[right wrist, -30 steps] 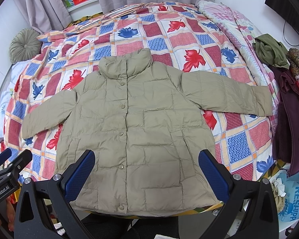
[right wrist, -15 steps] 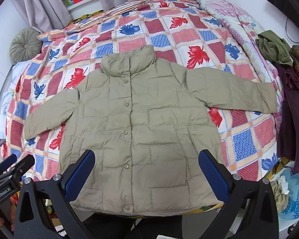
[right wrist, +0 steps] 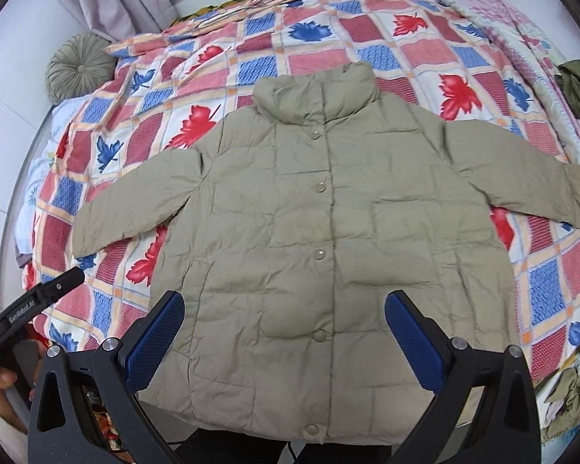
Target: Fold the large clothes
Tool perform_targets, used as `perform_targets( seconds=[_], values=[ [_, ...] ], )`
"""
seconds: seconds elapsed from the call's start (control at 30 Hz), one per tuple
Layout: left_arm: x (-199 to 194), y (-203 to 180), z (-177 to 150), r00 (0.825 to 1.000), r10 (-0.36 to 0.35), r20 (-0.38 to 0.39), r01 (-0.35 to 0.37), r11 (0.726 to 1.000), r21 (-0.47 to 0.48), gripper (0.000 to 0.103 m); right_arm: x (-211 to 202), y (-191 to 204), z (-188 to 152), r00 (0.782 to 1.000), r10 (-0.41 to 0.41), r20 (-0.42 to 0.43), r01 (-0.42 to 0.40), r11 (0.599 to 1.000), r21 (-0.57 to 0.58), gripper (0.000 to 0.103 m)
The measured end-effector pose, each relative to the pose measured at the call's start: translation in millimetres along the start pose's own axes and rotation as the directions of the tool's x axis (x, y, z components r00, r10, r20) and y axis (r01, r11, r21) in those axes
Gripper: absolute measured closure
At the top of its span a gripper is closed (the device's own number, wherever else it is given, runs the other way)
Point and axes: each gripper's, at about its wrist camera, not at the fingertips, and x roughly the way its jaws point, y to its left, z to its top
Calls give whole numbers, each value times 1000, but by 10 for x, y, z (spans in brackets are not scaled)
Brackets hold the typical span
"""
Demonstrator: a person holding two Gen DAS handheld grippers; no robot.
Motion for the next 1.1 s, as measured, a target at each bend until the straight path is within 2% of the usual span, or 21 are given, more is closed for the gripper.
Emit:
perform_targets(
  seconds=[0.1, 0.17, 0.23, 0.33, 0.47, 0.57, 0.63, 0.67, 0.7, 0.73, 0.8, 0.87, 0.93, 0.97, 1.03, 1.07, 1.1],
  values=[
    [330, 300, 128, 998, -68, 2, 68, 994, -80, 0, 406, 174, -22, 994, 22, -104, -25, 999, -35, 0],
    [561, 506, 231, 992, -123, 11, 123, 983, -135, 0, 674, 294, -57, 988, 4, -155, -15, 997, -71, 0],
    [781, 695, 339, 986, -166, 19, 167, 968, -188, 0, 929, 400, -111, 983, -16, -181, -2, 995, -102, 0],
    [1100, 990, 517, 977, -207, 47, 212, 941, -262, 0, 1191, 504, -159, 979, 10, -206, -34, 993, -114, 0],
    [1423, 1370, 756, 979, -182, 89, 201, 918, -342, 0, 1470, 612, -164, 980, 14, -198, -41, 991, -131, 0],
    [1499, 1585, 920, 975, -175, 138, 216, 896, -387, 0, 1579, 643, -101, 983, 32, -183, -54, 992, -117, 0],
    [1502, 1650, 1049, 975, -146, 165, 201, 898, -392, 0, 1615, 656, -26, 986, 44, -159, -61, 992, -107, 0],
    [1500, 1676, 1118, 977, -122, 175, 182, 903, -388, 5, 1624, 659, 22, 988, 48, -144, -63, 993, -102, 0],
    [1505, 1688, 1184, 980, -91, 177, 154, 910, -385, 22, 1635, 666, 77, 990, 54, -131, -67, 993, -97, 0],
    [1529, 1700, 1252, 982, -76, 171, 137, 915, -378, 34, 1651, 680, 138, 991, 62, -118, -73, 993, -92, 0],
    [1555, 1728, 1353, 982, -89, 169, 146, 921, -361, 83, 1692, 723, 268, 992, 77, -100, -86, 993, -81, 0],
    [1508, 1680, 1414, 981, -101, 167, 153, 930, -333, 93, 1730, 778, 400, 991, 104, -78, -110, 992, -68, 0],
    [1347, 1551, 1425, 979, -69, 191, 121, 954, -274, 93, 1767, 852, 520, 990, 130, -48, -133, 990, -55, 0],
    [1231, 1469, 1427, 975, -71, 212, 122, 963, -239, 93, 1774, 875, 572, 990, 137, -28, -138, 989, -46, 4],
    [999, 1278, 1431, 965, -84, 248, 128, 977, -168, 93, 1820, 919, 671, 987, 161, -13, -161, 987, -24, 34],
    [900, 1193, 1433, 960, -93, 264, 133, 981, -139, 93, 1870, 931, 720, 983, 182, -21, -182, 983, -6, 69],
    [772, 1073, 1438, 952, -112, 284, 146, 984, -99, 93, 1957, 977, 775, 979, 202, -28, -201, 979, 17, 88]
  ],
)
